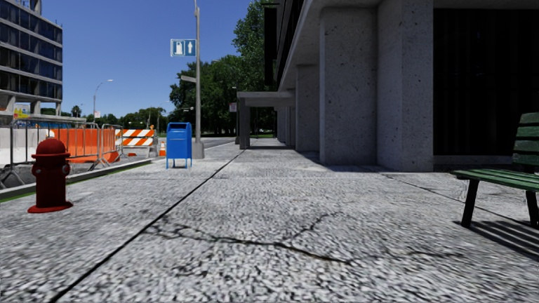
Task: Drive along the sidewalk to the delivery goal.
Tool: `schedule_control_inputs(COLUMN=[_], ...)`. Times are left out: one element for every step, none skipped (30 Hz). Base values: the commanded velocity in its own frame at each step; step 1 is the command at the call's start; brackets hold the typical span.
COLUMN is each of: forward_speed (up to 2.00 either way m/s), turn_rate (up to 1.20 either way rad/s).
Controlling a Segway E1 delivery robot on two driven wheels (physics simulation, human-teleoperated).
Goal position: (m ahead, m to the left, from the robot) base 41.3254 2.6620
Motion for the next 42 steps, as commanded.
schedule_control_inputs(forward_speed=[2.00, 2.00, 2.00, 2.00, 2.00, 2.00, 2.00, 2.00, 2.00, 2.00, 2.00, 2.00, 2.00, 2.00, 2.00, 2.00, 2.00, 2.00, 2.00, 2.00, 2.00, 2.00, 2.00, 2.00, 2.00, 2.00, 2.00, 2.00, 2.00, 2.00, 2.00, 2.00, 2.00, 2.00, 2.00, 2.00, 2.00, 2.00, 2.00, 2.00, 2.00, 2.00], turn_rate=[0.00, 0.00, 0.00, 0.00, 0.00, 0.00, 0.00, 0.00, 0.00, 0.00, 0.00, 0.00, 0.00, 0.00, 0.00, 0.00, 0.00, 0.00, 0.00, 0.00, 0.00, 0.00, 0.00, 0.00, 0.00, 0.00, 0.00, 0.00, 0.00, 0.00, 0.00, 0.00, 0.00, 0.00, 0.00, 0.00, 0.00, 0.00, 0.00, 0.00, 0.00, 0.00])
